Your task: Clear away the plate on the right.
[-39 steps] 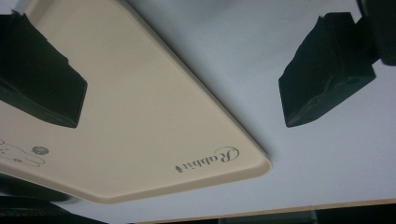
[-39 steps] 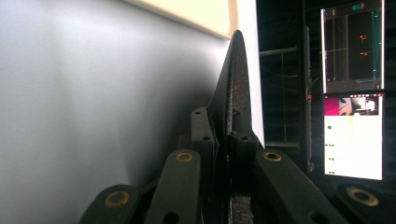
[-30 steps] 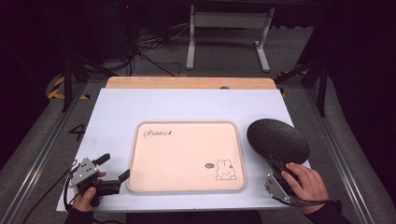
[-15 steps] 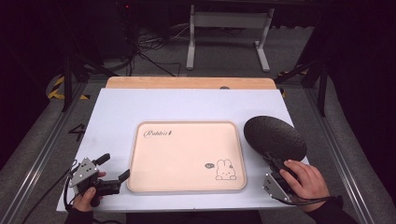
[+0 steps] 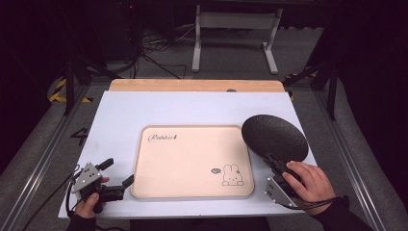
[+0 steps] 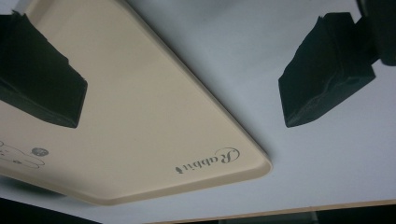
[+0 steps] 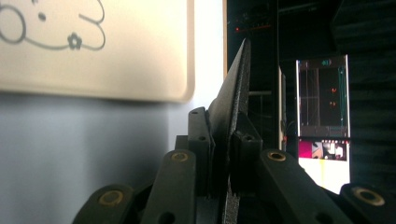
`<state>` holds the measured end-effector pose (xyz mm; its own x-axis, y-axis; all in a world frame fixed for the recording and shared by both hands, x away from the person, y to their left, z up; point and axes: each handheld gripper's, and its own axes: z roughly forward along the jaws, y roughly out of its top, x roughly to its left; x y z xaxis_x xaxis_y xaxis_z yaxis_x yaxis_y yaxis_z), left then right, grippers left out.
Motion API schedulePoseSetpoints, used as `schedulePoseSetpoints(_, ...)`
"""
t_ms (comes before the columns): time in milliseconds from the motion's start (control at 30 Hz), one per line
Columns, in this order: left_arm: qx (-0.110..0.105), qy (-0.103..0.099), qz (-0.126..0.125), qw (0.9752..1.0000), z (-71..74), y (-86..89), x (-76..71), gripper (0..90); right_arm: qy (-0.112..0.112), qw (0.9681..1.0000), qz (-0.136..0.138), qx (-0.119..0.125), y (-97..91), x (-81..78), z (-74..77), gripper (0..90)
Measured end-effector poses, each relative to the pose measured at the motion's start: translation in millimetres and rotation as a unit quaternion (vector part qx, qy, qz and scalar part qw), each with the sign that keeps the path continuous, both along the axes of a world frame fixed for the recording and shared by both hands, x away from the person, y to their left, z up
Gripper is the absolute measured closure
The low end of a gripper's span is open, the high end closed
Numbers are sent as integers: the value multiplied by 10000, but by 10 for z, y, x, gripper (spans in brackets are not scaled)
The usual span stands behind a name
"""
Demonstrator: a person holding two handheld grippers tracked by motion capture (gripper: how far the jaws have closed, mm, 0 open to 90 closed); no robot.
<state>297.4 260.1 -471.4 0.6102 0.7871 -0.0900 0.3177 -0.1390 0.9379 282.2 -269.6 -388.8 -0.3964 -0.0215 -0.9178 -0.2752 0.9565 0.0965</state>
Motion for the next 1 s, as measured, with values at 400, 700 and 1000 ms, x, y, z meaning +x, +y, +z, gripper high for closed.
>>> schedulePoseSetpoints(400, 34, 9, -11, 10000, 1, -8, 1, 19, -4, 9991, 427, -2, 335, 24, 45, 820)
schedulePoseSetpoints(700, 55, 17, -24, 10000, 3, -8, 2, 20, -23, 9965, 833, -19, 648, 20, 50, 818)
schedulePoseSetpoints(1000, 75, 34, -34, 10000, 3, -16, 1, 21, -135, 9938, 1100, 73, 902, 36, 98, 813)
